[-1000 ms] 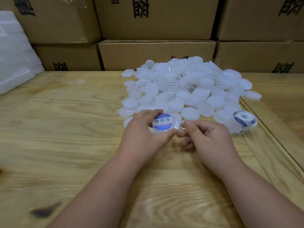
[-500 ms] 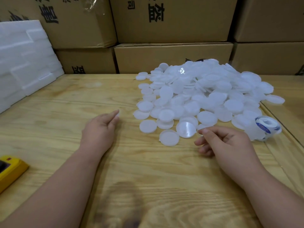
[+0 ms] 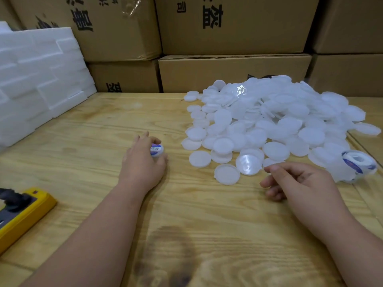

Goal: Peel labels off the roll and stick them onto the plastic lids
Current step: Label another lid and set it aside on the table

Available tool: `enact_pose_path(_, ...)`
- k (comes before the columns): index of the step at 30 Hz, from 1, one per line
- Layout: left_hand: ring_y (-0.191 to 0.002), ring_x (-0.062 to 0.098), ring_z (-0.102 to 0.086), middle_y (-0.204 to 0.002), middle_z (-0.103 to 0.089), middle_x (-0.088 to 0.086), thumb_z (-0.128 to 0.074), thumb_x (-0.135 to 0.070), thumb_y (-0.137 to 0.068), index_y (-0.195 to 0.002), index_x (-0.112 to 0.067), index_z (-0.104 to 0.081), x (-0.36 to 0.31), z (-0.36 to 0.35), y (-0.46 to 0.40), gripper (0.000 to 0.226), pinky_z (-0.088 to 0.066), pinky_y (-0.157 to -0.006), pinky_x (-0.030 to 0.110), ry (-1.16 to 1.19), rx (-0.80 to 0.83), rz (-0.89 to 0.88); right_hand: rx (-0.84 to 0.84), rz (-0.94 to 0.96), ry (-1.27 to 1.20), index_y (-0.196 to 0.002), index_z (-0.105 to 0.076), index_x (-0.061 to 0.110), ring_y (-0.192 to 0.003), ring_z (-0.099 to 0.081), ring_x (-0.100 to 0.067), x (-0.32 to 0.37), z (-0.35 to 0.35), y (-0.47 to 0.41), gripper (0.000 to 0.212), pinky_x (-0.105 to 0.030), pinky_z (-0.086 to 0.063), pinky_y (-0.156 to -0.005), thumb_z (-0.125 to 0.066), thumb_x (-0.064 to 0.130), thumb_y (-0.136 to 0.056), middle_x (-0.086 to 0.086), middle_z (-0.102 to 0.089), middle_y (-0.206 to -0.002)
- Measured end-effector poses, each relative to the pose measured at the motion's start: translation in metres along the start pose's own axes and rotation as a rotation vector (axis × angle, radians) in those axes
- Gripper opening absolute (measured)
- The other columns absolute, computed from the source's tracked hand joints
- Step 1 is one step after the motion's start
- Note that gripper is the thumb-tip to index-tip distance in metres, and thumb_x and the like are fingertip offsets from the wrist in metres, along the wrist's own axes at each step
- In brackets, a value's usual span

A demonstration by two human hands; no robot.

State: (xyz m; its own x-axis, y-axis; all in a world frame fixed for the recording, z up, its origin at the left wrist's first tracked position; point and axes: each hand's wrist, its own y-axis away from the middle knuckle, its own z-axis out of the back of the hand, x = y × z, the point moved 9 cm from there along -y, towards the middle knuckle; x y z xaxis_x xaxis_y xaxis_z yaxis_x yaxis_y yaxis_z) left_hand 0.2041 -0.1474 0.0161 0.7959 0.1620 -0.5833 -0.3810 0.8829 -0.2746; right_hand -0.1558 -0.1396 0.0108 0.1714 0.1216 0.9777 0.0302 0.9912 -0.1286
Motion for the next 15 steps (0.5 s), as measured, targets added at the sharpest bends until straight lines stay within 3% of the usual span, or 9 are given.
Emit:
enact_pose_path(3, -0.120, 0.027, -0.054, -0.122, -0.061, -0.002, -0.071, -0.024, -0.087, -0.112, -0.023, -0.065, -0.039, 0.005, 0.022, 0.026, -0.037, -0.104, 0.036, 0.028, -0.119, -0.197, 0.002, -0.007, -0.004, -0.087, -0.076, 0.014, -0.054, -0.065, -0.012, 0.000, -0.002, -0.001, 0.016, -0.016, -0.051, -0.051, -0.064, 0.013, -0.097, -0.005, -0.075, -0.071)
enact_pose_path(5, -0.113, 0.023, -0.055, -0.112, -0.061, -0.005, -0.070, -0.034, -0.087, -0.112, -0.026, -0.067, -0.068, -0.008, 0.041, 0.026, -0.037, -0.100, 0.033, 0.053, -0.080, -0.281, -0.006, -0.018, -0.013, -0.086, -0.076, 0.013, -0.053, -0.064, -0.012, -0.001, -0.002, -0.001, 0.016, -0.016, -0.051, -0.050, -0.064, 0.011, -0.097, -0.007, -0.075, -0.069)
enact_pose_path(11, -0.113, 0.013, -0.048, -0.116, -0.056, -0.015, -0.050, -0.071, -0.078, -0.122, -0.035, -0.066, -0.129, -0.058, 0.077, 0.059, -0.043, -0.098, 0.037, -0.035, 0.119, -0.409, -0.003, -0.020, -0.021, -0.085, -0.075, 0.016, -0.054, -0.063, -0.012, 0.001, -0.002, 0.001, 0.017, -0.019, -0.050, -0.052, -0.064, 0.013, -0.097, -0.005, -0.075, -0.069)
enact_pose_path(13, -0.114, 0.014, -0.050, -0.118, -0.058, -0.015, -0.056, -0.069, -0.079, -0.118, -0.035, -0.069, -0.132, -0.068, 0.080, 0.054, -0.044, -0.097, 0.038, -0.096, 0.159, -0.405, -0.037, 0.014, 0.001, -0.083, -0.075, 0.019, -0.052, -0.060, -0.009, 0.006, 0.003, 0.002, 0.017, -0.019, -0.050, -0.052, -0.066, 0.016, -0.097, -0.001, -0.074, -0.068)
enact_pose_path(15, -0.109, 0.018, -0.055, -0.113, -0.063, -0.013, -0.066, -0.053, -0.086, -0.104, -0.032, -0.075, -0.134, -0.070, 0.080, 0.029, -0.046, -0.093, 0.040, -0.075, 0.144, -0.423, -0.111, 0.075, 0.029, -0.079, -0.075, 0.021, -0.051, -0.056, -0.008, 0.014, 0.014, 0.003, 0.020, -0.019, -0.048, -0.052, -0.066, 0.020, -0.096, 0.002, -0.073, -0.066)
